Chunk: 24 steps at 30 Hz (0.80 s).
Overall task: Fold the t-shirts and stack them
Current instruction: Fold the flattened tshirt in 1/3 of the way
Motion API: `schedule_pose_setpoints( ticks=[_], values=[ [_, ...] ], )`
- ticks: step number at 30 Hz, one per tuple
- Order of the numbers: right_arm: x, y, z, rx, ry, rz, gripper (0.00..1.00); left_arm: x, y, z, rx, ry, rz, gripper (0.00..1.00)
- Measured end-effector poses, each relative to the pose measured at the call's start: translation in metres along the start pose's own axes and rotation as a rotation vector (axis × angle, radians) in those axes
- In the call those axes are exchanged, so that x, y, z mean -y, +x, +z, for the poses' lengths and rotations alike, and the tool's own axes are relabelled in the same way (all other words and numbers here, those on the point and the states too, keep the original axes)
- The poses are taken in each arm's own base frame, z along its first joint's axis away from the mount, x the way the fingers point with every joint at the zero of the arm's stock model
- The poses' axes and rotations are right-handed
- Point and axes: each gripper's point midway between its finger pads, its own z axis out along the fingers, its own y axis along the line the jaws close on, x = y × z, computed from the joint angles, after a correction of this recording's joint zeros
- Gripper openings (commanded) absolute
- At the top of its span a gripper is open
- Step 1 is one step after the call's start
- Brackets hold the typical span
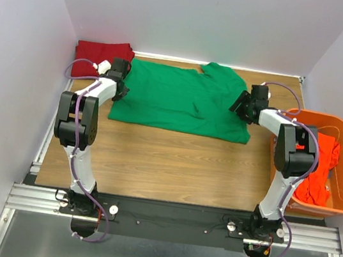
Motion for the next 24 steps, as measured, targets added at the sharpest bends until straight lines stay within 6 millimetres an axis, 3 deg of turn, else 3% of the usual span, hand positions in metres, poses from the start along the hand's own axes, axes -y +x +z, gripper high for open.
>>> schedule_pose_setpoints(
  ticks=[7,16,17,18,24],
  values=[
    [0.008,-0.005,-0.01,0.027,0.029,-0.001,0.73,-0.002,-0.004,0.001,0.007,0.001,0.013,0.02],
    [0.003,-0.016,-0.052,0.083,0.008,0.008,0.73,0.005,-0.029,0.001,0.062,0.039,0.036,0.32],
    [0.003,-0.015,-0.054,0.081,0.007,0.01,0.73,0.005,-0.032,0.002,0.068,0.044,0.039,0.4],
    [0.004,-0.011,-0.06,0.077,0.002,0.016,0.73,0.004,-0.033,0.002,0.07,0.045,0.039,0.42],
    [0.01,0.017,-0.069,0.023,0.01,0.032,0.7,-0.003,-0.043,-0.007,0.086,0.059,0.036,0.43]
  ],
)
